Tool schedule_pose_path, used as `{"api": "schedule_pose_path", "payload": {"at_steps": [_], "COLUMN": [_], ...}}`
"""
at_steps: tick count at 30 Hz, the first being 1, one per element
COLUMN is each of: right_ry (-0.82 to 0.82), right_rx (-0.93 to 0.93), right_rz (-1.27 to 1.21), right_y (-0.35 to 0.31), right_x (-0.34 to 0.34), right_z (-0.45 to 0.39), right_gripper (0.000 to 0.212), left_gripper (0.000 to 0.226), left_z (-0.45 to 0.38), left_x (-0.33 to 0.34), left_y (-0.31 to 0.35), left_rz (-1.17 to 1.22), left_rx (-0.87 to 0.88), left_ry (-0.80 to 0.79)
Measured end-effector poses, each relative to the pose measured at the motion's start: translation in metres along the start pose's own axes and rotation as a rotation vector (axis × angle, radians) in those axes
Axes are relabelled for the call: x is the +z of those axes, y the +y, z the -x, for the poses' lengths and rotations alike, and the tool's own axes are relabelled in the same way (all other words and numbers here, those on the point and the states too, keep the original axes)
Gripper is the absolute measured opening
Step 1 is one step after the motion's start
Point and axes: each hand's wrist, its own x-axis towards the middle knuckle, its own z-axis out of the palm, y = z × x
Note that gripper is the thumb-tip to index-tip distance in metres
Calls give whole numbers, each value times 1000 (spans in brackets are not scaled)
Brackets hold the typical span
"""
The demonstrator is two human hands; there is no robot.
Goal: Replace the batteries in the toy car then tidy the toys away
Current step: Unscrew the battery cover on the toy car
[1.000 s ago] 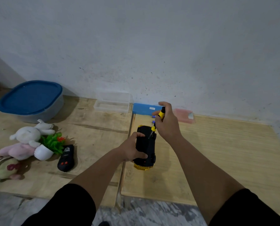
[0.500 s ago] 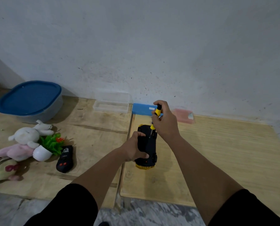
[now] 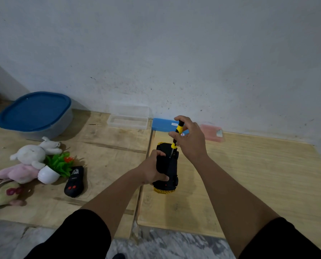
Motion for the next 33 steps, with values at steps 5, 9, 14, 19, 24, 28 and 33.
{"api": "schedule_pose_path", "payload": {"at_steps": [5, 9, 14, 19, 24, 28, 33], "right_ry": [-24, 0, 13, 2, 14, 10, -1], "right_rx": [-4, -15, 7, 11, -1, 62, -4], "right_rz": [-6, 10, 28, -2, -15, -20, 7], "right_y": [4, 6, 7, 9, 10, 11, 14], "right_x": [0, -4, -8, -7, -6, -5, -7], "right_z": [-2, -1, -8, -11, -12, -14, -16], "right_gripper": [57, 46, 54, 53, 39, 34, 18], "left_gripper": [74, 73, 73, 72, 70, 70, 71], "left_z": [-3, -6, -9, -13, -16, -16, -16], "left_x": [6, 5, 3, 1, -2, -1, -2], "left_y": [2, 5, 5, 8, 9, 10, 7], "left_rz": [3, 3, 8, 25, 55, 52, 52], "left_rx": [-2, 7, 0, -6, -39, -56, -80], "left_ry": [-6, -8, -8, -22, -22, -36, -41]}}
